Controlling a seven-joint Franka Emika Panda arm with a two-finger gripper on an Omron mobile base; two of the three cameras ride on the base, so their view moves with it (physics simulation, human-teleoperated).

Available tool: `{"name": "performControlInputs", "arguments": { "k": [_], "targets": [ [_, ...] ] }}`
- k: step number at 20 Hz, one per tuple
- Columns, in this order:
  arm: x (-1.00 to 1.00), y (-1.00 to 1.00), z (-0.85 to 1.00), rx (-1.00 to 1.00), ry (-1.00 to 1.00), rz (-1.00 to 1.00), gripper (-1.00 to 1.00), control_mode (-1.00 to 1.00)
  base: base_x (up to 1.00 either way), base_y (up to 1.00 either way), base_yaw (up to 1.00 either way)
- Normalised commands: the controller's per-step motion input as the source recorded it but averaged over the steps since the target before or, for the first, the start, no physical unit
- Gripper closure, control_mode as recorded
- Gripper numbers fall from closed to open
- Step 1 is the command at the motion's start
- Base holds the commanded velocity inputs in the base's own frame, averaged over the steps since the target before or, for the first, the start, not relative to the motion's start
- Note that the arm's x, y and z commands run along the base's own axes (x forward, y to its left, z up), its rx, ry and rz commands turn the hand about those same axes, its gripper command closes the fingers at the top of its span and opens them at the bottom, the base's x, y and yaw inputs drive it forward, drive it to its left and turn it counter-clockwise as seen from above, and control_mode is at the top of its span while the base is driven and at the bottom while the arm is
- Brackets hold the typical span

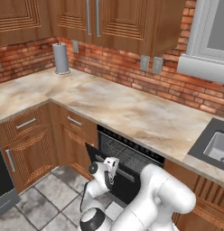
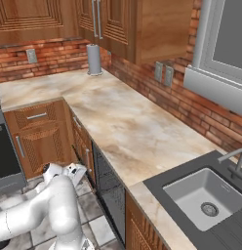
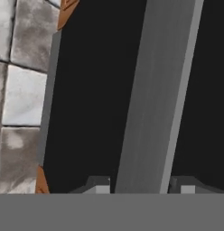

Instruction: Open the dishwasher door and pull out the top rack.

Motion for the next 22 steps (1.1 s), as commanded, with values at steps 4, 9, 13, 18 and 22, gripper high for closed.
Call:
{"name": "performControlInputs", "arguments": {
  "k": [4, 9, 13, 18, 22],
  "targets": [
    [-0.40, 0.99, -1.00, 0.00, 0.15, 0.00, 1.00, -1.00, 0.00, 0.00, 0.00],
    [-0.39, 0.96, -1.00, 0.00, 0.12, 0.00, 1.00, -1.00, 0.00, 0.00, 0.00],
    [-0.46, 0.98, -1.00, -0.03, 0.11, 0.00, 1.00, -1.00, 0.00, 0.00, 0.00],
    [-0.48, 0.99, -1.00, -0.07, 0.11, 0.00, 1.00, -1.00, 0.00, 0.00, 0.00],
    [-0.41, 0.96, -1.00, -0.09, 0.10, 0.00, 1.00, -1.00, 0.00, 0.00, 0.00]
  ]
}}
